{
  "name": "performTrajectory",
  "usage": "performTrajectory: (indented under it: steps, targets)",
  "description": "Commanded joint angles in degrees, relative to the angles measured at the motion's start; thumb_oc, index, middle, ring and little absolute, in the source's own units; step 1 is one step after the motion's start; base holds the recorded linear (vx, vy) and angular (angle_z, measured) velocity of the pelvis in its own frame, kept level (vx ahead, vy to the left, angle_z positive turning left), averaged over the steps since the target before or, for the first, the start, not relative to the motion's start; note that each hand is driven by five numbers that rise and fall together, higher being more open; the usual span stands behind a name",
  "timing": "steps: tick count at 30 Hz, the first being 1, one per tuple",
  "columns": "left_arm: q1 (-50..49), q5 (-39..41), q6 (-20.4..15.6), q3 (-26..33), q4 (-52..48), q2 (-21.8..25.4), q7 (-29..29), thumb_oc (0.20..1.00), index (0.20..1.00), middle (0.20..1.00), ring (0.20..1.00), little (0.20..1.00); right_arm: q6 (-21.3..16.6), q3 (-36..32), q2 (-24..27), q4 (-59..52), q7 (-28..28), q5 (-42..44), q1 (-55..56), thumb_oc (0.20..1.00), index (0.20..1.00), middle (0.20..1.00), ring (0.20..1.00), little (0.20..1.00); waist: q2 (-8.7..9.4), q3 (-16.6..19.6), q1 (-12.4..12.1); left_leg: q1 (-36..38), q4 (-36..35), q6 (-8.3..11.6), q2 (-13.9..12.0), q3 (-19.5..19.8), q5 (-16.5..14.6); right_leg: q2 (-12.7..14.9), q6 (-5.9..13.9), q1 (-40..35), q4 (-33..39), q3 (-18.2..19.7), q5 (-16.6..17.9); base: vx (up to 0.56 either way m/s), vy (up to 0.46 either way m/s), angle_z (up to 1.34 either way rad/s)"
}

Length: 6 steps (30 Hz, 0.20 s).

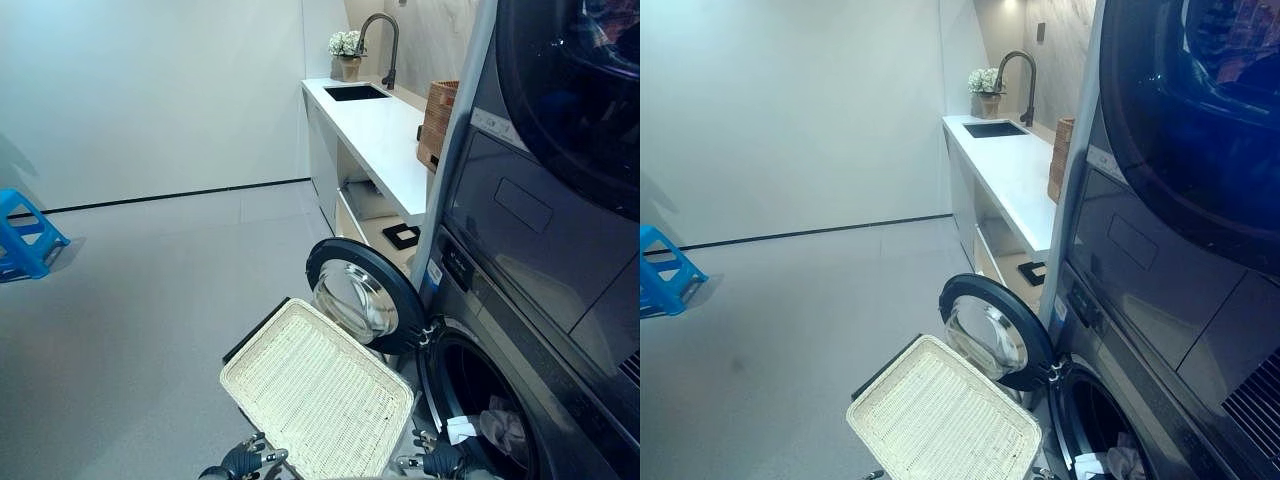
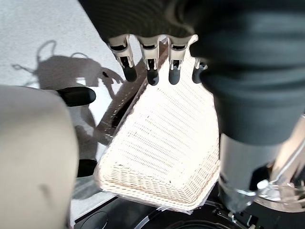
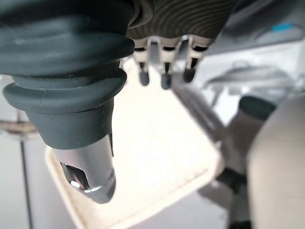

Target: Put the clothes into the washing machine.

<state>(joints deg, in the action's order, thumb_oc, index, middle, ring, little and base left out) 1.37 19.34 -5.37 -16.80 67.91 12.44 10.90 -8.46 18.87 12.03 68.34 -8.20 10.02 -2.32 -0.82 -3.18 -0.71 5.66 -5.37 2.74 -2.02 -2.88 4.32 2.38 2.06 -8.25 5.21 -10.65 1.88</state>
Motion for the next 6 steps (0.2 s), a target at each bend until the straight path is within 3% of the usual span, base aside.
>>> performTrajectory:
  steps: [1, 6]
  targets:
    - [3.30, 1.55, 0.27, 0.52, 2.79, -1.13, 0.79, 1.000, 1.000, 1.000, 1.000, 1.000, 1.25, 0.92, 0.03, 1.97, 0.55, -1.83, -3.96, 1.000, 1.000, 1.000, 1.000, 1.000, 1.40, -2.30, -0.03, 1.92, 2.69, -2.92, 6.07, -1.99, -7.87, -0.09, 2.83, 1.51, -3.19, 0.47, -2.11, 0.00, 0.000, 0.00]
    - [2.10, 1.69, 0.05, 1.73, 3.49, -1.74, -0.77, 1.000, 1.000, 1.000, 1.000, 1.000, 1.59, 0.21, -0.43, 3.22, 0.60, -1.85, -3.11, 1.000, 1.000, 1.000, 1.000, 1.000, 1.50, -1.83, -0.12, 2.44, 1.89, -2.91, 5.83, -2.29, -7.64, -0.23, 2.85, 1.04, -2.52, 0.45, -1.84, 0.00, 0.000, 0.00]
